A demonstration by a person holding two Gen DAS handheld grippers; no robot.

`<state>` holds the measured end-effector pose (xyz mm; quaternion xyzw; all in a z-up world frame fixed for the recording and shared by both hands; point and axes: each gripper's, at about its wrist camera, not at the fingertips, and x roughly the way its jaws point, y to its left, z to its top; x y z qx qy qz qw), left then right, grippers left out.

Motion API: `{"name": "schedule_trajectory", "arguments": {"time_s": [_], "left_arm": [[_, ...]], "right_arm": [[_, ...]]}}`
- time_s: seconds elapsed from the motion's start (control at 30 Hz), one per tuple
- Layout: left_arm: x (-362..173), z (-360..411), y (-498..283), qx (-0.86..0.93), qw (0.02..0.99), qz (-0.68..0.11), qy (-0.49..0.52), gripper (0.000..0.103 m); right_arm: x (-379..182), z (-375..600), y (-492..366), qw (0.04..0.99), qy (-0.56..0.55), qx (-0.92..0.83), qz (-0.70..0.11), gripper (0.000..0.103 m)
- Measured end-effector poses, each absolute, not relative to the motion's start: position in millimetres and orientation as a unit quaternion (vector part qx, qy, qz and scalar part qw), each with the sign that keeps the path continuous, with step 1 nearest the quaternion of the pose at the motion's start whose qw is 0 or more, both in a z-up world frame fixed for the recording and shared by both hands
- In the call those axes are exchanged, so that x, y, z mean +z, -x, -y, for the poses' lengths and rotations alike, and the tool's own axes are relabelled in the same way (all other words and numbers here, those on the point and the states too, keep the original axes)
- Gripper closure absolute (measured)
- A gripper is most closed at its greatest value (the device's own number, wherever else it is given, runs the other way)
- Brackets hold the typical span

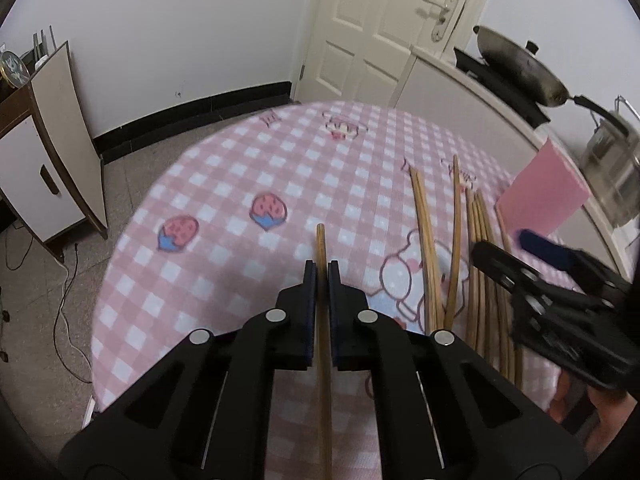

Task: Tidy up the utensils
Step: 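Lower the left tool and grasp one wooden chopstick from the pile, then grasp another wooden chopstick with the right tool while the left tool holds its chopstick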

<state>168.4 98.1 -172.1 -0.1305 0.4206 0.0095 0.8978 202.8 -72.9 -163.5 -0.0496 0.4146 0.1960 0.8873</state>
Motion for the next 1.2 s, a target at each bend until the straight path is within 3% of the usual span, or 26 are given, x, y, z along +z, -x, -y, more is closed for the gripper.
{"name": "schedule_trajectory", "arguments": {"time_s": [0.23, 0.6, 1.2], "left_arm": [[-153.5, -107.6, -179.2, 0.007, 0.907, -0.399, 0.134, 0.097], [-157.8, -107.8, -186.6, -0.004, 0.906, -0.403, 0.131, 0.097], [-158.8, -105.3, -187.8, -0.009, 0.905, -0.406, 0.127, 0.097]], "right_arm": [[-171.7, 60.4, -240.0, 0.857, 0.007, 0.226, -0.464, 0.078], [-180.9, 55.7, -273.9, 0.849, 0.036, 0.170, -0.499, 0.090], [-176.4, 41.9, -281.3, 0.835, 0.008, 0.185, -0.517, 0.090]]}}
